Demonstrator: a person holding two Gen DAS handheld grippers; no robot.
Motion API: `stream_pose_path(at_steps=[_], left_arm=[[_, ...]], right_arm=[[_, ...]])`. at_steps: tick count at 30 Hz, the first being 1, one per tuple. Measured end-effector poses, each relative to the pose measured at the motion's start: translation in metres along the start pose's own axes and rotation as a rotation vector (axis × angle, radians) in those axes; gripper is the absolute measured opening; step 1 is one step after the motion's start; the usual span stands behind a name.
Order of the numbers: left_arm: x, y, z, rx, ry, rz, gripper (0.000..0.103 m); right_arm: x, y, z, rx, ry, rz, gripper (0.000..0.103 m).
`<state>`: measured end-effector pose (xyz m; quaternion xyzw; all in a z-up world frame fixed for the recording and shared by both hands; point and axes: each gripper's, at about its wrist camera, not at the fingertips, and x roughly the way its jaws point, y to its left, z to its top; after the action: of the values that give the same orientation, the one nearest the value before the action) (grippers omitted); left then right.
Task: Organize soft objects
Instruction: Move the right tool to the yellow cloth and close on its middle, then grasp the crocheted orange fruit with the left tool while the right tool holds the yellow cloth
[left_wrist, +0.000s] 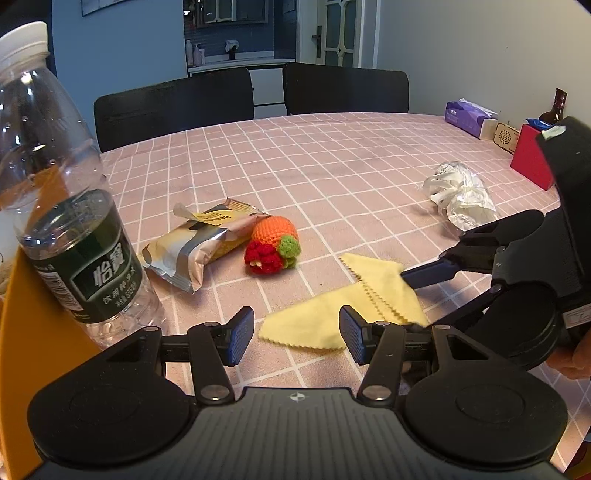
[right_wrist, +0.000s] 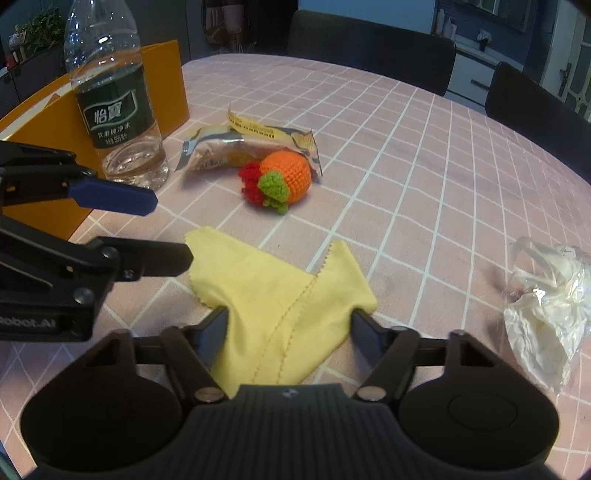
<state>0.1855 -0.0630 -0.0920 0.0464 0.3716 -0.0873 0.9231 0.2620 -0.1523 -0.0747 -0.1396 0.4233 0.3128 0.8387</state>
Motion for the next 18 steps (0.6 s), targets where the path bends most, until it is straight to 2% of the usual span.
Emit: stream_pose_path(at_steps=[1,3,4,9,18], left_arm=[[0.001,-0.001,0.000,0.003,-0.002,-0.002,0.062],[0.003,-0.002,0.001,0.008,-0.009,-0.005,0.062],[0.004,-0.002,0.002,0.008,-0.012,-0.006,0.062],[0.008,-0.003,0.005,0.007,-0.037,-0.007,0.065],[0.027,-0.001,0.009,0.011,-0.085,0.020,0.076]], right_arm=[[-0.001,0.001,0.000,-0.006,-0.007,-0.001,0.045],[-0.001,0.003,0.000,-0.028,-0.016,-0.006,0.015],[-0.001,0.004,0.000,-0.042,-0.017,-0.015,0.011],[-0.001,0.002,0.001,-0.044,-0.008,-0.038,0.005],[0.001,-0.052,0.007,0.153,0.034,-0.114,0.005]])
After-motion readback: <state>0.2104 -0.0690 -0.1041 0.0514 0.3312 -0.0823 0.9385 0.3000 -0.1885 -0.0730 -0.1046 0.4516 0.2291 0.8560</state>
